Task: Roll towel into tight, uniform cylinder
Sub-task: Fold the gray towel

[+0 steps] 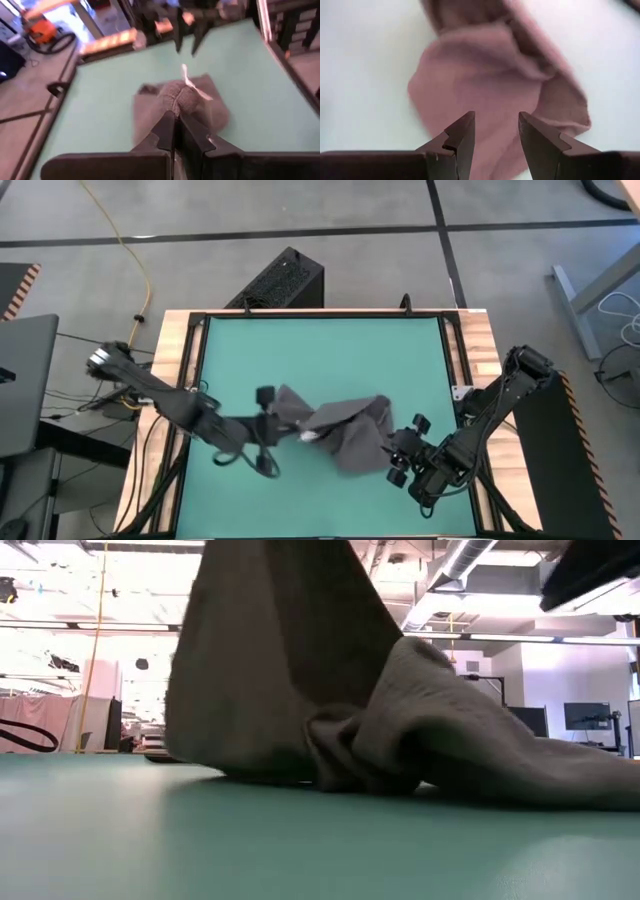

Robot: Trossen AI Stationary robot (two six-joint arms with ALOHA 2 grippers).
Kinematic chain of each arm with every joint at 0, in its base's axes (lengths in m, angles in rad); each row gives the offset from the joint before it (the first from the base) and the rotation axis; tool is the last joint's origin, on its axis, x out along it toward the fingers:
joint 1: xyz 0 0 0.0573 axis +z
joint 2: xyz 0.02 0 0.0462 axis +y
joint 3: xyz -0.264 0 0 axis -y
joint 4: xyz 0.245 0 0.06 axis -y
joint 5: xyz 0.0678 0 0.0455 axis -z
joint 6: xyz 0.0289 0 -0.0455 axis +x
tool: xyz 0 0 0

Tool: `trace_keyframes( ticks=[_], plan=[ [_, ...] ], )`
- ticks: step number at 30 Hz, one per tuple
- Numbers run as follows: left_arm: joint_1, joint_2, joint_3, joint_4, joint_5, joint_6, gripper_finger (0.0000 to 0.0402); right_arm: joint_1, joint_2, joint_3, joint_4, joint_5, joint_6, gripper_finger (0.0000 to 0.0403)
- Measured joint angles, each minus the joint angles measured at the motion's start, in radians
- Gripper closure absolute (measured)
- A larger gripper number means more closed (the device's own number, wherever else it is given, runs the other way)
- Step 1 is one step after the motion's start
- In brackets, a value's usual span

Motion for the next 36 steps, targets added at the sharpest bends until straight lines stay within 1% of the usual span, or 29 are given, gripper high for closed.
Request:
trace_keyframes(
  ticks=[3,5,8,9,11,16,20,21,24,25,29,32,36],
  plan=[
    [-0.001,-0.076,-0.019,0.004,-0.014,0.007,0.0399,-0.019,0.0,0.0,0.047,0.096,-0.04,0.0228],
    [-0.001,-0.108,-0.049,0.014,-0.013,0.007,0.04,-0.041,0.0,0.0,0.112,0.139,-0.127,0.0226],
    [0.006,-0.135,-0.101,0.027,-0.026,-0.004,0.04,-0.088,0.0,0.0,0.219,0.142,-0.298,0.0214],
    [0.007,-0.14,-0.117,0.027,-0.038,-0.011,0.04,-0.104,0.0,0.001,0.24,0.141,-0.334,0.0208],
    [0.01,-0.147,-0.143,0.027,-0.062,-0.025,0.04,-0.144,0.0,0.001,0.232,0.134,-0.357,0.0193],
    [0.01,-0.149,-0.171,0.02,-0.067,-0.076,0.04,-0.301,0.0,-0.008,0.061,-0.009,-0.331,0.0156],
    [0.003,-0.149,-0.195,0.01,-0.056,-0.105,0.04,-0.459,-0.006,-0.069,0.08,-0.106,-0.383,0.0148],
    [0.001,-0.149,-0.202,0.008,-0.056,-0.114,0.04,-0.501,-0.007,-0.09,0.091,-0.153,-0.368,0.0148],
    [0.0,-0.15,-0.225,-0.01,-0.058,-0.141,0.04,-0.598,-0.008,-0.167,0.117,-0.307,-0.185,0.0147],
    [0.0,-0.15,-0.234,-0.008,-0.057,-0.144,0.04,-0.616,-0.007,-0.195,0.14,-0.335,-0.161,0.0147],
    [0.0,-0.15,-0.254,-0.005,-0.058,-0.144,0.04,-0.61,-0.008,-0.281,0.291,-0.384,-0.095,0.0147],
    [0.0,-0.15,-0.268,-0.002,-0.059,-0.144,0.04,-0.582,-0.008,-0.306,0.386,-0.414,-0.075,0.0147],
    [0.0,-0.149,-0.276,0.001,-0.062,-0.149,0.04,-0.545,-0.008,-0.306,0.417,-0.4,-0.012,0.0147]
  ],
)
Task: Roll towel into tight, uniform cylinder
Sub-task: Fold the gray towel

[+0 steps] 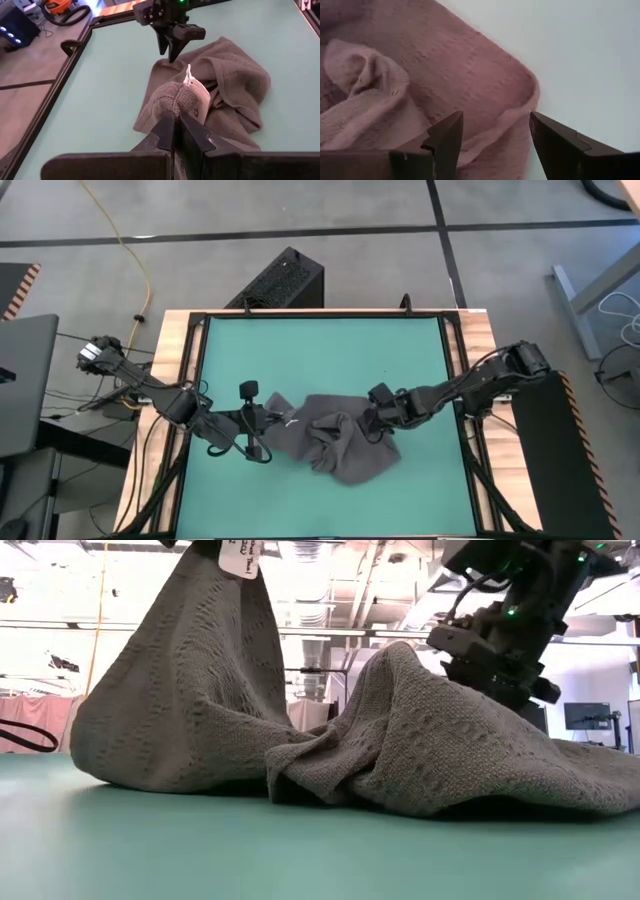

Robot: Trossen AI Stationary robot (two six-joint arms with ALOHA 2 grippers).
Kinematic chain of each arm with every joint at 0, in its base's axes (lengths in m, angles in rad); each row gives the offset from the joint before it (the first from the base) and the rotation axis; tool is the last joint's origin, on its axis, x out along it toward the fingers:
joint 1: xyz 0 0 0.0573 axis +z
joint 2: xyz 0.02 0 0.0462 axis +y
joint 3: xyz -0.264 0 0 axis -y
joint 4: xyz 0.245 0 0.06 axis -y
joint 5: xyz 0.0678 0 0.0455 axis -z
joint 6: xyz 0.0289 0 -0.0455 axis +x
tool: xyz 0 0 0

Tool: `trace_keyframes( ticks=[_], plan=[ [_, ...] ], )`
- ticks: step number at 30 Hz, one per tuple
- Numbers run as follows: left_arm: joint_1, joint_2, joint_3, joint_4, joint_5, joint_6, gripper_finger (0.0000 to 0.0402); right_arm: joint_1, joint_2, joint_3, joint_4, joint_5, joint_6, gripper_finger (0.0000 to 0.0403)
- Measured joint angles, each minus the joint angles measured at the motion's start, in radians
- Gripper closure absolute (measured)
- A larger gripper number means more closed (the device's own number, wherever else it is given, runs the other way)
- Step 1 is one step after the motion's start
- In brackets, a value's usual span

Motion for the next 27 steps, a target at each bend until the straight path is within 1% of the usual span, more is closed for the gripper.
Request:
trace_keyframes(
  ticks=[6,9,11,17,19,21,23,24,27],
  plan=[
    [0.0,0.0,-0.006,0.004,-0.001,-0.011,0.04,0.028,0.008,-0.007,-0.01,0.036,0.094,0.0147],
    [0.0,0.0,-0.006,0.01,0.0,-0.013,0.04,0.038,0.008,-0.007,0.0,0.082,0.103,0.0147],
    [0.0,0.0,-0.006,0.015,0.0,-0.017,0.04,0.039,0.013,-0.007,-0.001,0.085,0.103,0.0147],
    [-0.006,0.0,-0.006,0.015,0.006,-0.02,0.04,0.029,0.115,-0.007,0.042,0.074,0.106,0.0149],
    [-0.006,0.0,-0.006,0.015,0.006,-0.02,0.04,0.023,0.159,-0.007,0.058,0.065,0.096,0.0157],
    [-0.006,0.0,-0.006,0.014,0.002,-0.015,0.04,0.021,0.174,-0.007,0.061,0.066,0.081,0.0181],
    [-0.006,0.0,-0.006,0.015,-0.017,-0.008,0.04,0.013,0.162,-0.007,0.06,0.065,0.054,0.0223],
    [-0.006,0.0,-0.006,0.017,-0.032,0.0,0.04,0.009,0.149,-0.007,0.058,0.064,0.033,0.0249],
    [-0.006,-0.008,0.001,0.034,-0.08,0.039,0.04,-0.003,0.07,-0.007,0.053,0.062,-0.059,0.0347]
  ],
)
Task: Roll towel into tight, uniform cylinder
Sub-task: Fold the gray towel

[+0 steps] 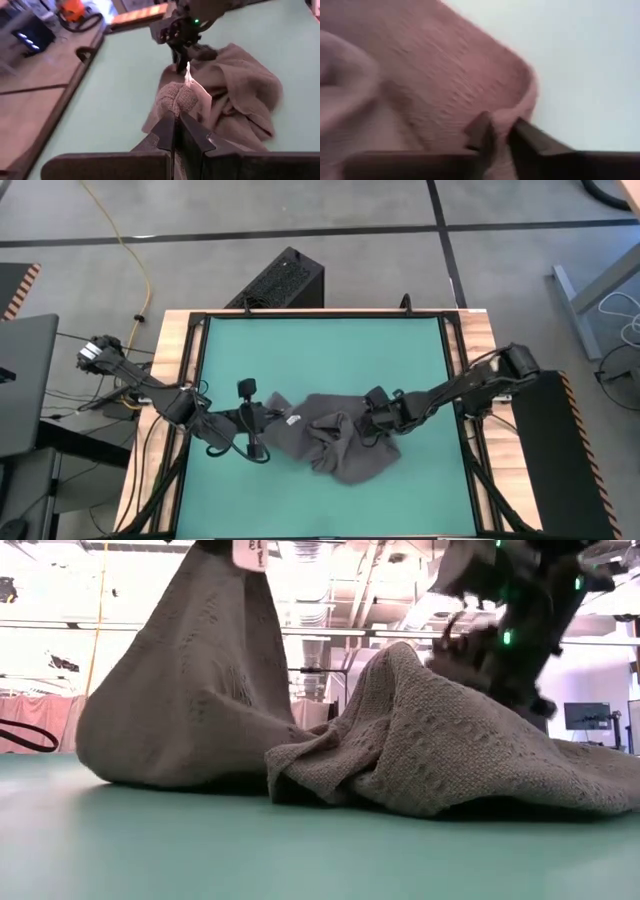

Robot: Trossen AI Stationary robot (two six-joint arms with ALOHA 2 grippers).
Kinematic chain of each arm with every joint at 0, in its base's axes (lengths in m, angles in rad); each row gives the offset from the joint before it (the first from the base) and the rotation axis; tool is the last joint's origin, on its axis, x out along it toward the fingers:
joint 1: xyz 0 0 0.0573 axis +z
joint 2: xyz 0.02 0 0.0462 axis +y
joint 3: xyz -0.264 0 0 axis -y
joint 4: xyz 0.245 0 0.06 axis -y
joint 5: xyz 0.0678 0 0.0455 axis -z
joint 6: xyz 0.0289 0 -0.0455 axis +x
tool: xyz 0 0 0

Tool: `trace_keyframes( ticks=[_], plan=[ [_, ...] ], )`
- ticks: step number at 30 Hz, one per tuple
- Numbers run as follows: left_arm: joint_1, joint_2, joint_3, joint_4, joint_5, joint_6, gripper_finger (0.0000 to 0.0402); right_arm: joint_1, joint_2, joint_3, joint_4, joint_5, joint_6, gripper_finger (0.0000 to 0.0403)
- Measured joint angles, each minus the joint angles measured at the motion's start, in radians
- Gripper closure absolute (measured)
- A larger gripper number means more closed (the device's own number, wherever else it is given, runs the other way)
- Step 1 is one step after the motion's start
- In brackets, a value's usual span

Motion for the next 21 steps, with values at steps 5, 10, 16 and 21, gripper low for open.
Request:
trace_keyframes(
  ticks=[5,10,16,21],
  plan=[
    [0.0,-0.038,0.061,0.085,-0.061,0.157,0.04,-0.026,-0.218,0.034,-0.061,-0.024,-0.232,0.0376],
    [0.001,-0.092,0.2,0.172,-0.125,0.411,0.04,-0.04,-0.444,0.193,-0.237,-0.055,-0.539,0.0385],
    [0.041,-0.126,0.416,0.169,-0.133,0.562,0.04,-0.033,-0.593,0.43,-0.277,-0.068,-0.896,0.039],
    [0.104,-0.115,0.599,0.171,-0.081,0.668,0.04,-0.017,-0.584,0.62,-0.282,-0.111,-1.115,0.039]
  ],
)
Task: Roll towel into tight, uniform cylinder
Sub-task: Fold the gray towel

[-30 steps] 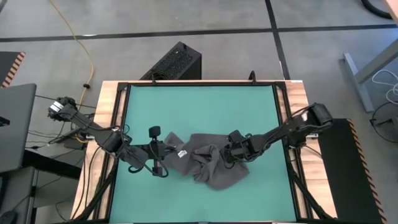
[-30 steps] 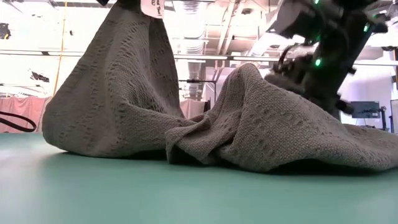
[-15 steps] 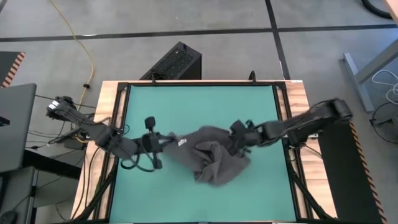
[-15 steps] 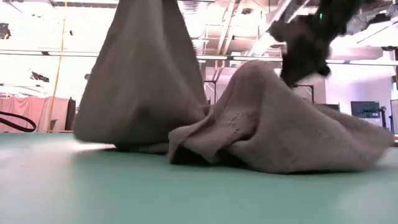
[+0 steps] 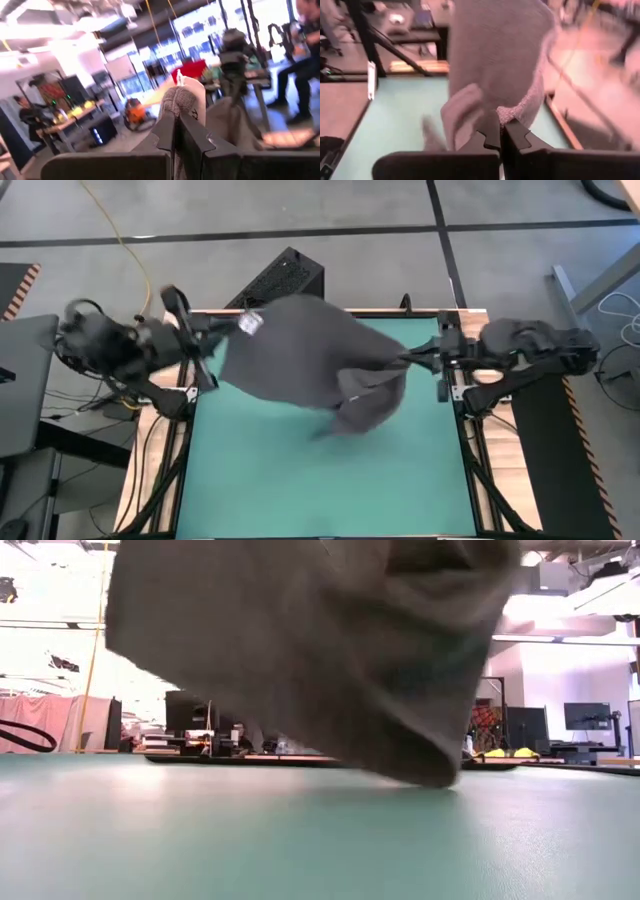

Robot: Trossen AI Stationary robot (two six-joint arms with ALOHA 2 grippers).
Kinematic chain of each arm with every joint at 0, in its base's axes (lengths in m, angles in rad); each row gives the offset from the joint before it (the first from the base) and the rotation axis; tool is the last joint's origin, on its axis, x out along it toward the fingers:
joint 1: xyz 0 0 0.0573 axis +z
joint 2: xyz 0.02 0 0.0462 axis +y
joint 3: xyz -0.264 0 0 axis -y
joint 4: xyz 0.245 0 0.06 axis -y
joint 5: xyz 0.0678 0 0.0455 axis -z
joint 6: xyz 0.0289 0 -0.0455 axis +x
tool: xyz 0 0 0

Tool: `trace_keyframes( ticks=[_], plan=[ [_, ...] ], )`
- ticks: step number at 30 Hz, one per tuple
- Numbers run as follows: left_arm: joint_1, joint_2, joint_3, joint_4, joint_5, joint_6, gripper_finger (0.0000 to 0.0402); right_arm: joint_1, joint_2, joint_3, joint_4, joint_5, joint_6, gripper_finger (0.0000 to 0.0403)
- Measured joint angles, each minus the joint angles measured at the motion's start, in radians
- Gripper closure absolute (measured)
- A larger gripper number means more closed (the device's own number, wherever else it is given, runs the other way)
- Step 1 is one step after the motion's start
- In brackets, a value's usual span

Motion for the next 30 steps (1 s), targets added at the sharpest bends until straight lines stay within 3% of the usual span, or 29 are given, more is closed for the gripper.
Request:
trace_keyframes(
  ticks=[5,10,15,18,21,25,30],
  plan=[
    [0.049,0.009,0.109,-0.085,0.047,-0.025,0.04,0.003,0.038,0.095,-0.079,-0.046,-0.042,0.0389],
    [0.058,0.007,0.111,-0.294,0.064,-0.13,0.04,0.006,0.083,0.096,-0.305,-0.173,0.15,0.0387],
    [0.058,0.046,0.11,-0.529,0.067,-0.293,0.04,0.035,0.14,0.034,-0.428,-0.18,0.358,0.0386],
    [0.049,0.083,0.108,-0.718,0.123,-0.459,0.04,0.054,0.163,-0.025,-0.422,-0.18,0.422,0.0386],
    [0.035,0.112,0.027,-0.809,0.111,-0.591,0.04,0.076,0.198,-0.098,-0.421,-0.182,0.436,0.0385],
    [0.021,0.122,-0.176,-0.792,0.097,-0.696,0.04,0.078,0.226,-0.219,-0.358,-0.18,0.43,0.0385],
    [0.021,0.119,-0.443,-0.674,0.092,-0.806,0.04,0.044,0.229,-0.44,-0.048,-0.223,0.416,0.0385]
  ],
)
